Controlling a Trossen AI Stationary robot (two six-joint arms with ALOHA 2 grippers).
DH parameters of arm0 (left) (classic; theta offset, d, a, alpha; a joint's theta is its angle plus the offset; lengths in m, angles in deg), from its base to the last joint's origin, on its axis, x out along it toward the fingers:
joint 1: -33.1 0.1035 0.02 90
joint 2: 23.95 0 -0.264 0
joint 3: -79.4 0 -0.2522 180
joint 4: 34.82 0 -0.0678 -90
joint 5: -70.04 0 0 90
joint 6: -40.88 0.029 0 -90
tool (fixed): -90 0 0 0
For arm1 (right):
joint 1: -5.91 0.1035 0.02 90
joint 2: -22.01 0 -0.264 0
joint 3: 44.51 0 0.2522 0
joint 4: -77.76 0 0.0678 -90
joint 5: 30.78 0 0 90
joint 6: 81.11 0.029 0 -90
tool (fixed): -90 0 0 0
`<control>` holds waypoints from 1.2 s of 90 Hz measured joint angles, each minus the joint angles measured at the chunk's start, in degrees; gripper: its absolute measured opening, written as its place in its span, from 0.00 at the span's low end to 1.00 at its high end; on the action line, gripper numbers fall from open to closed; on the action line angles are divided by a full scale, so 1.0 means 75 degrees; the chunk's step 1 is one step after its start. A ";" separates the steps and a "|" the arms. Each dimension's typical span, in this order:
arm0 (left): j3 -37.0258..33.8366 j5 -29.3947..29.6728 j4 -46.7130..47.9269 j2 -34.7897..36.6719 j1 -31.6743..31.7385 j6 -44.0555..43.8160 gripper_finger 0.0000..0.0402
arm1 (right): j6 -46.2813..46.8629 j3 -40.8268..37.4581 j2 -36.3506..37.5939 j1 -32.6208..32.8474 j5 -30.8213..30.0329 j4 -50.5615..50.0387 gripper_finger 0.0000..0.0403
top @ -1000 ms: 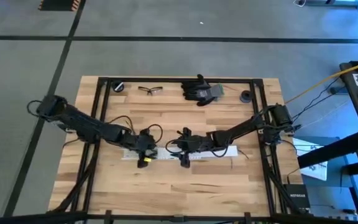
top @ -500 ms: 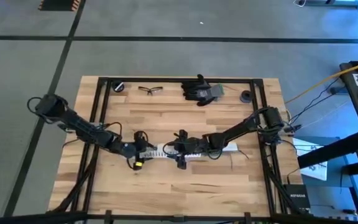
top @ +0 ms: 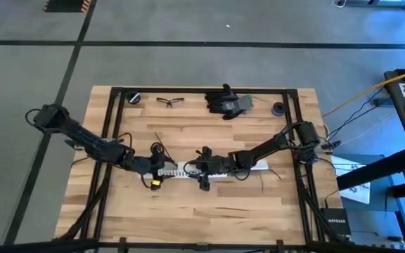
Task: Ziptie cables
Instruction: Close the white cable duct
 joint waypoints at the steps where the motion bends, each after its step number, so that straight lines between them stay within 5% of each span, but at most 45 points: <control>1: 0.0000 -0.0002 0.0002 0.0002 0.0026 0.0002 0.70 | 0.0000 0.0000 0.0000 0.0000 0.0002 0.0003 0.63; 35: 0.0000 -0.1695 0.0498 -0.0466 0.0554 -0.0655 0.70 | -0.0002 0.0000 -0.0003 0.0003 0.0407 0.0037 0.63; 69: 0.0370 -0.1696 -0.0069 -0.0368 0.0323 -0.0607 0.70 | -0.0195 -0.0003 -0.0005 0.0006 0.0431 -0.0001 0.63; 108: 0.1054 -0.0995 0.1781 -0.0149 0.1090 0.0842 0.70 | -0.0198 -0.0006 -0.0006 0.0000 0.0580 -0.0001 0.63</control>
